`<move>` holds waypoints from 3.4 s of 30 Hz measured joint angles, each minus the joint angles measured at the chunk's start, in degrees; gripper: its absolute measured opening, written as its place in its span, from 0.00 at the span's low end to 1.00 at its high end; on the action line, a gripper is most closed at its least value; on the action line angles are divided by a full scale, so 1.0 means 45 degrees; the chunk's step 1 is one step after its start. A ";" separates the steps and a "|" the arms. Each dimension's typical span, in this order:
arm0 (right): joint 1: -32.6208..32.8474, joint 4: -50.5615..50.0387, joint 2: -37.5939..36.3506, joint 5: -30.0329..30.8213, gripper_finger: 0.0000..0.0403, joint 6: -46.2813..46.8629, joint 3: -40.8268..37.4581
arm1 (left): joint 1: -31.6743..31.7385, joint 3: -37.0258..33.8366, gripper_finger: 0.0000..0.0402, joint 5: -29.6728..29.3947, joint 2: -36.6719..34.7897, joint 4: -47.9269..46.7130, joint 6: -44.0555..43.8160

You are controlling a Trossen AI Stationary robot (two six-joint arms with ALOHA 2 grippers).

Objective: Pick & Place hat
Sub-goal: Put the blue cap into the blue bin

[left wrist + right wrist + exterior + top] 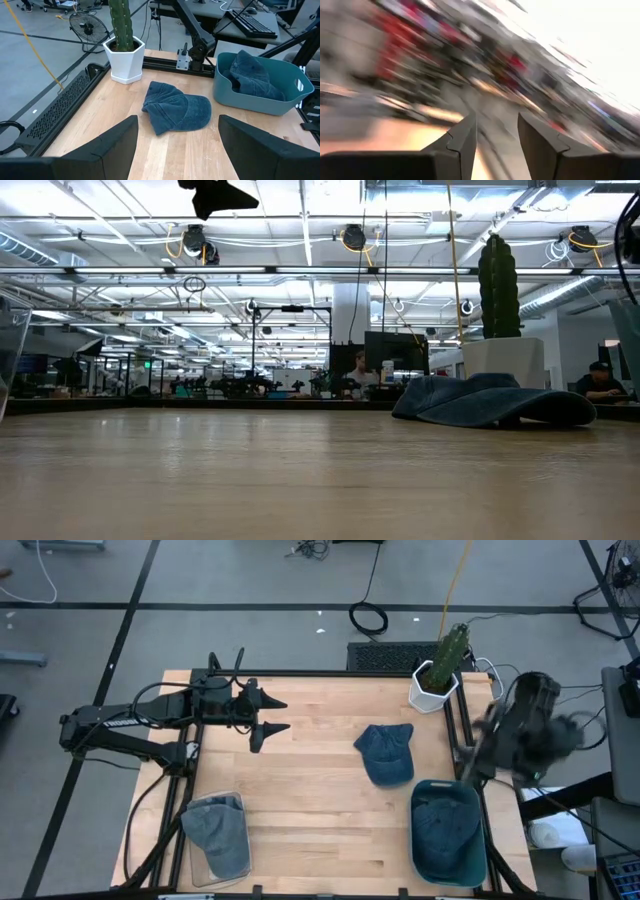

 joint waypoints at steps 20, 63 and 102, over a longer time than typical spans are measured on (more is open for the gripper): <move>-0.2417 -0.4085 0.3892 -0.2423 0.35 0.3928 0.3292 | 0.0000 0.0000 0.70 0.0000 0.0005 0.0002 0.0000; -1.8957 -1.7357 1.2801 -1.7884 0.57 1.0709 0.6931 | 0.0002 0.0000 0.70 0.0000 0.0005 0.0004 0.0000; -1.8115 -1.4934 1.2810 -2.2554 0.54 1.1113 0.3933 | 0.0000 0.0000 0.70 0.0000 0.0005 0.0002 0.0000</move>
